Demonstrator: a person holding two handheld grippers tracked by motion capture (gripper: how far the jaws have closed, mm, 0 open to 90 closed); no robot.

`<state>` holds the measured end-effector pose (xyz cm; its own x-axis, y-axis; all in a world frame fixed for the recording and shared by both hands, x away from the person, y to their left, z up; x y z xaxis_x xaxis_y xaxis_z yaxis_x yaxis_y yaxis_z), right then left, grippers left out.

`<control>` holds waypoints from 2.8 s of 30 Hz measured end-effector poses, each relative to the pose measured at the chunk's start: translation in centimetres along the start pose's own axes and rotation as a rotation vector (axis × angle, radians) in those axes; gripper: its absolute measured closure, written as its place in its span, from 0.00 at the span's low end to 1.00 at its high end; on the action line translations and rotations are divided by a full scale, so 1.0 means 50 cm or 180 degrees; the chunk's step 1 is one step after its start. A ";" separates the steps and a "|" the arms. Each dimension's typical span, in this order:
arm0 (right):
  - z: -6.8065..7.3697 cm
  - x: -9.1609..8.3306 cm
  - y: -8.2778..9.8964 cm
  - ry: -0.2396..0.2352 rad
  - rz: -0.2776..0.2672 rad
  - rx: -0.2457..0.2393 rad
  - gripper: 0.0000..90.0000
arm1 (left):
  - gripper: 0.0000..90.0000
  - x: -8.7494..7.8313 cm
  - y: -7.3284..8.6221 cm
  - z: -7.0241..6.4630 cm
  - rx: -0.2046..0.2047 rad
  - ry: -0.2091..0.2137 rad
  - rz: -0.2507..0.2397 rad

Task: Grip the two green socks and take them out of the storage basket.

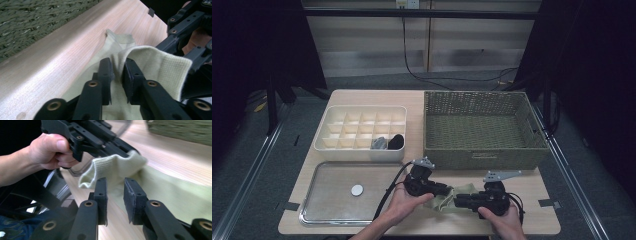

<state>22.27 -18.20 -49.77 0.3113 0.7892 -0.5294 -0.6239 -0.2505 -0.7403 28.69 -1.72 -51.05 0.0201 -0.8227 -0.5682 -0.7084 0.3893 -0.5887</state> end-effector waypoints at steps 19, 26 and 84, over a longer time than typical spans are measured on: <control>-0.053 -0.066 0.009 0.0484 -0.0183 0.0167 0.77 | 0.64 0.003 -0.007 0.019 0.0024 -0.0118 0.0014; -0.054 -0.052 0.010 0.0337 -0.0167 0.0224 0.72 | 0.64 -0.007 -0.007 0.025 0.0007 -0.0136 -0.0043; -0.098 -0.003 0.005 0.0328 0.0051 0.0311 0.95 | 0.89 -0.045 0.102 0.010 0.0916 -0.0193 0.0471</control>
<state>25.59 -21.11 -51.91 0.3695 0.7226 -0.5842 -0.6946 -0.2029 -0.6902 25.39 2.33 -53.07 -0.0201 -0.7256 -0.6878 -0.4785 0.6110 -0.6306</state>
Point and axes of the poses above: each handheld gripper's, and its own axes: x roughly forward along the jaws, y roughly out of its underside, z roughly to its left, the point moved 5 cm from there along x, roughly forward along the jaws, and after that the axes turned 8 degrees about -x, right-handed, at the moved point
